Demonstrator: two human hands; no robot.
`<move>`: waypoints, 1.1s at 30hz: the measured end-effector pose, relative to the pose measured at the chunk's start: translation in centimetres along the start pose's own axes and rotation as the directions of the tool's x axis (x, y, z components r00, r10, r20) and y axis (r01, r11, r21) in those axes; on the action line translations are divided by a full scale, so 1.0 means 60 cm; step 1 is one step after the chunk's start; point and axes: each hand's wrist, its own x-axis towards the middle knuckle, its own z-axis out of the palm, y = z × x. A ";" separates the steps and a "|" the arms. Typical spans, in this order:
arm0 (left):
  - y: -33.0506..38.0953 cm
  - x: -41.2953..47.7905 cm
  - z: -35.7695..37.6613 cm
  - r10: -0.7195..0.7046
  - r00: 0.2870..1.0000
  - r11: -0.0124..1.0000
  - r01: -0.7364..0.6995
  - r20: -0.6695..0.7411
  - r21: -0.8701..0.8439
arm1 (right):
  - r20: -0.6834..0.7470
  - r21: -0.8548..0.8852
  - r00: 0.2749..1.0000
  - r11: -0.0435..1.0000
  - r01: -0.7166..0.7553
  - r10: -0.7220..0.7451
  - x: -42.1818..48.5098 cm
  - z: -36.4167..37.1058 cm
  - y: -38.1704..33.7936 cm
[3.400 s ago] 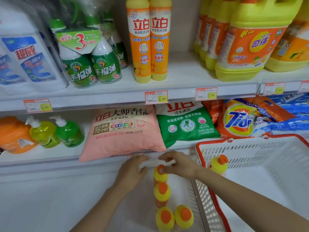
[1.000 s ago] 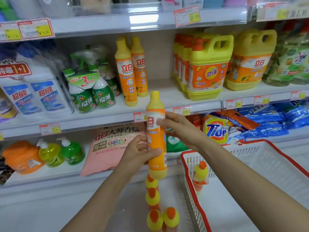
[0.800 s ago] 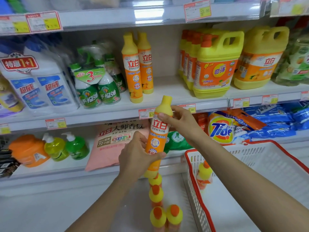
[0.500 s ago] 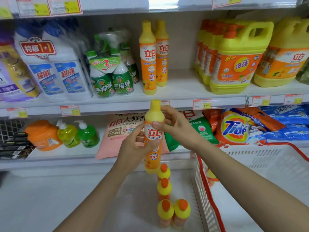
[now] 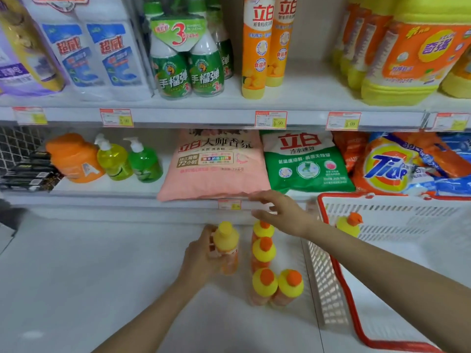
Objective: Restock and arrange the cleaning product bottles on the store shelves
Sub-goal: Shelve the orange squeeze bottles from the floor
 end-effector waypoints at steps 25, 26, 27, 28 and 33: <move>-0.078 0.008 0.028 -0.027 0.950 0.970 -0.050 0.310 0.239 | -0.122 -0.122 0.992 0.992 0.020 -0.035 0.019 0.010 0.062; -0.078 0.008 0.021 -0.035 0.944 0.976 -0.038 0.327 0.214 | -0.130 -0.117 0.990 0.993 0.032 -0.047 0.019 0.007 0.057; -0.079 0.010 0.012 -0.048 0.931 0.981 -0.024 0.361 0.193 | -0.134 -0.112 0.989 0.993 0.043 -0.058 0.019 0.004 0.052; -0.079 0.012 0.001 -0.056 0.914 0.985 -0.014 0.403 0.169 | -0.135 -0.109 0.988 0.993 0.055 -0.070 0.019 0.000 0.046; -0.033 0.025 -0.052 0.053 0.973 0.989 -0.020 0.226 -0.144 | -0.146 -0.109 0.981 0.987 0.116 -0.131 0.022 -0.030 0.013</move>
